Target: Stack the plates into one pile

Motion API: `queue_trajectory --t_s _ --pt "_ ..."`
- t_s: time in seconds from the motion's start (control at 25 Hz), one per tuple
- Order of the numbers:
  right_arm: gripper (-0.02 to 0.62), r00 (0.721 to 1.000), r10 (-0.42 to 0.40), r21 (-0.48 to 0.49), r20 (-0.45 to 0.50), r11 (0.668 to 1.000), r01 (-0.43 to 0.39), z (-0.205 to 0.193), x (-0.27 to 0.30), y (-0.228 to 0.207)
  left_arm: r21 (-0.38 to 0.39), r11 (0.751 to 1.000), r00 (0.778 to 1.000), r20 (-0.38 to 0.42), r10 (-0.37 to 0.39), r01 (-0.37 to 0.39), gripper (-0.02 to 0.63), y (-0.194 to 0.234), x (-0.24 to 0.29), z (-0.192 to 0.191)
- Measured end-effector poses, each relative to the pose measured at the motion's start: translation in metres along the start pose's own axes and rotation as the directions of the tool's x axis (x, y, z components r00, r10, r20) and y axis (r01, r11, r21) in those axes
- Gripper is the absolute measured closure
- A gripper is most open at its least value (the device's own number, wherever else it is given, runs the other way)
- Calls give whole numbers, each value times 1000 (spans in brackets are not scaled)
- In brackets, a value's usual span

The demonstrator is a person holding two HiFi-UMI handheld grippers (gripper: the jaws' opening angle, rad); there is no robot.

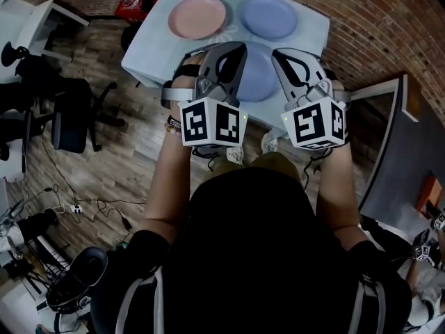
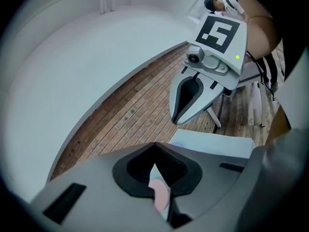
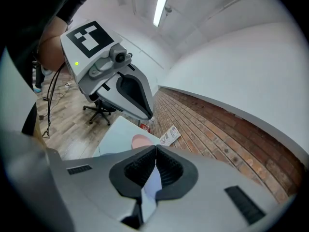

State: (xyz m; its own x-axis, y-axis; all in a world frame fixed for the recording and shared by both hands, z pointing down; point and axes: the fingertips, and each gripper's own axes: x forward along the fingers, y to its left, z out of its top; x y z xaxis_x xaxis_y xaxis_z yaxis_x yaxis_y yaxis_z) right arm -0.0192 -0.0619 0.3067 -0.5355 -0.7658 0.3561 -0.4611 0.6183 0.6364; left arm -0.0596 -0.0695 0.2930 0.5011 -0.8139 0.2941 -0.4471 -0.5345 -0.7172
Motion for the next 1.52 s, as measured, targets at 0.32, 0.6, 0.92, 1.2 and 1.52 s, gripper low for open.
queue_trajectory --t_s 0.32,0.6,0.92,1.2,1.52 --pt "560 1000 13 -4 2 1000 -13 -14 -6 -4 -4 1000 998 -52 -29 29 583 -21 8 -3" --pt "560 999 34 4 -29 999 -34 -43 -1 -1 -79 984 982 -89 -166 159 581 -79 39 -28" --pt "560 997 52 17 -61 999 -51 -58 1 2 -111 940 927 -163 -337 323 507 -148 61 -62" --pt "560 996 61 23 -68 998 -59 -66 4 1 -140 904 866 -260 -428 405 477 -201 68 -108" --pt "560 993 83 23 -83 996 -82 -76 5 6 -153 857 774 -374 -510 491 477 -263 74 -167"
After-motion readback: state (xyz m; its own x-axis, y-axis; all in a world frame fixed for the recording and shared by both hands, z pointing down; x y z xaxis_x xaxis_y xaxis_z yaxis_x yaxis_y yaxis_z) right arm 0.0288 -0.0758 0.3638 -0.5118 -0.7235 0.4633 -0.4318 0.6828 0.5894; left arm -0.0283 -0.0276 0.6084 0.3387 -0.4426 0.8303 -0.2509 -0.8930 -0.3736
